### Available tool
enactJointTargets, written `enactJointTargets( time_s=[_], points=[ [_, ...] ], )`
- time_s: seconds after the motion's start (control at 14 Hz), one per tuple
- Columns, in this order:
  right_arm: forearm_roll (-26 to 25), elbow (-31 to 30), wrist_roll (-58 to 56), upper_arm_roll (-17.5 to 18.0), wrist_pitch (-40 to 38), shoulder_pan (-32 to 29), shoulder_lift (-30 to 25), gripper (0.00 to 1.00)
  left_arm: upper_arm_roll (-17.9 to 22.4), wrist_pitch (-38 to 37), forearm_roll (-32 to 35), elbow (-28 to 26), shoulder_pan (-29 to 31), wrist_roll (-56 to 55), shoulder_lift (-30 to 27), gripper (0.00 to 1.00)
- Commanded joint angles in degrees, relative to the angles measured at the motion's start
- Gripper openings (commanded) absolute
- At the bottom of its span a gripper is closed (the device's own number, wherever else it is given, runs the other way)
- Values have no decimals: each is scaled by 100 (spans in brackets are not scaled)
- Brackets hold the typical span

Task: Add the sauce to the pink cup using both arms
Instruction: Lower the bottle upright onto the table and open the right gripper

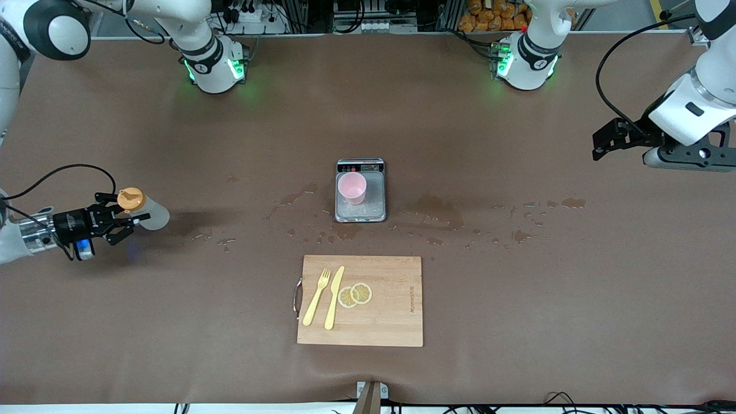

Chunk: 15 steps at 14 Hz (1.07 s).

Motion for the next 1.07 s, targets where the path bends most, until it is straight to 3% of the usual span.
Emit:
enactJointTargets(
  time_s=[0.0, 0.64, 0.78, 0.85, 1.0],
  points=[
    [167, 69, -385, 99, -136, -264, 327, 14, -36, 21, 42, 56, 34, 14, 17, 100],
    [132, 60, -975, 63, -57, -318, 891, 15, -106, -15, 103, 56, -27, -65, -9, 100],
    [97, 69, -984, 63, 30, -318, 926, 19, -307, -23, 130, 56, -19, -82, -18, 100],
    [88, 69, -984, 63, 31, -309, 935, 23, -334, -32, 130, 56, -10, -161, -27, 100],
    [80, 69, -975, 63, 57, -300, 952, 49, -317, -111, 121, 56, 43, -232, -44, 100]
  ],
)
